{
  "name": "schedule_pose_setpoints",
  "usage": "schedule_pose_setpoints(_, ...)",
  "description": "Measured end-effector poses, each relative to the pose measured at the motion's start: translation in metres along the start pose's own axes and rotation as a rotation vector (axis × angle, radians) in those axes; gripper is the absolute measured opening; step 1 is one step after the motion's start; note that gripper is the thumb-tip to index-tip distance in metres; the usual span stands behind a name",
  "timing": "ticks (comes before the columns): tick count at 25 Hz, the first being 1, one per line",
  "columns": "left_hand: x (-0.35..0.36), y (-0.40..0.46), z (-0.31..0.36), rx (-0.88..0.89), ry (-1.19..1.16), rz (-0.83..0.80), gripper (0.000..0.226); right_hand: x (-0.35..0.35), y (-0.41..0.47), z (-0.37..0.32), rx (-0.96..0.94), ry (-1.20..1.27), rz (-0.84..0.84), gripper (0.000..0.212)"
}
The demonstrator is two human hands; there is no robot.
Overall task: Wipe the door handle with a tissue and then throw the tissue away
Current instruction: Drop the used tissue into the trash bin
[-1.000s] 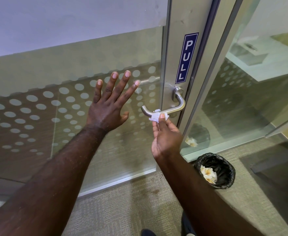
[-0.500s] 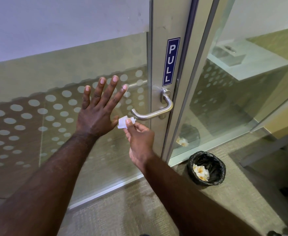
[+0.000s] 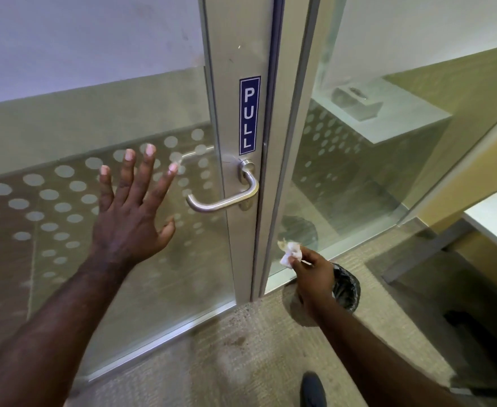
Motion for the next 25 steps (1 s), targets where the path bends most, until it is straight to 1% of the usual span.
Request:
schedule_pose_setpoints(2, -0.007, -0.018, 0.027, 0.012, -0.032, 0.007, 0.107, -0.025, 0.018, -0.004, -0.018, -0.027, 0.015, 0.026)
schedule_pose_setpoints(4, -0.011, -0.033, 0.068, 0.071, -0.084, -0.027, 0.101, -0.048, 0.035, -0.006, -0.017, -0.060, 0.048, 0.024)
schedule_pose_setpoints(6, -0.011, -0.040, 0.121, 0.151, -0.143, -0.060, 0.101, -0.073, 0.049, -0.009, -0.034, -0.078, 0.082, 0.025)
schedule_pose_setpoints(9, -0.006, -0.027, 0.206, 0.270, -0.221, -0.087, 0.102, -0.114, 0.076, -0.014, -0.087, -0.159, 0.118, 0.023)
schedule_pose_setpoints(12, 0.013, 0.002, 0.278, 0.345, -0.263, -0.129, 0.104, -0.158, 0.117, -0.013, -0.055, -0.184, 0.131, 0.022)
schedule_pose_setpoints(14, 0.030, 0.022, 0.320, 0.361, -0.295, -0.188, 0.109, -0.187, 0.149, -0.009, -0.052, -0.284, 0.144, 0.020)
schedule_pose_setpoints(17, 0.060, 0.047, 0.379, 0.434, -0.309, -0.260, 0.111, -0.224, 0.188, -0.001, -0.091, -0.435, 0.155, 0.024)
schedule_pose_setpoints(19, 0.085, 0.067, 0.411, 0.491, -0.294, -0.286, 0.111, -0.241, 0.210, 0.005, -0.106, -0.501, 0.132, 0.029)
schedule_pose_setpoints(22, 0.117, 0.096, 0.440, 0.539, -0.281, -0.326, 0.111, -0.253, 0.232, 0.015, -0.135, -0.618, 0.044, 0.034)
schedule_pose_setpoints(25, 0.148, 0.126, 0.456, 0.545, -0.261, -0.341, 0.108, -0.263, 0.249, 0.029, -0.166, -0.714, -0.016, 0.027)
Point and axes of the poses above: each hand's wrist, its own y-axis towards the middle knuckle, its own x-axis out of the palm, z = x × y, the point moved 6 cm from there along y, towards the middle knuckle, and after that the axes turned 9 degrees about y, right-handed, at the moved point
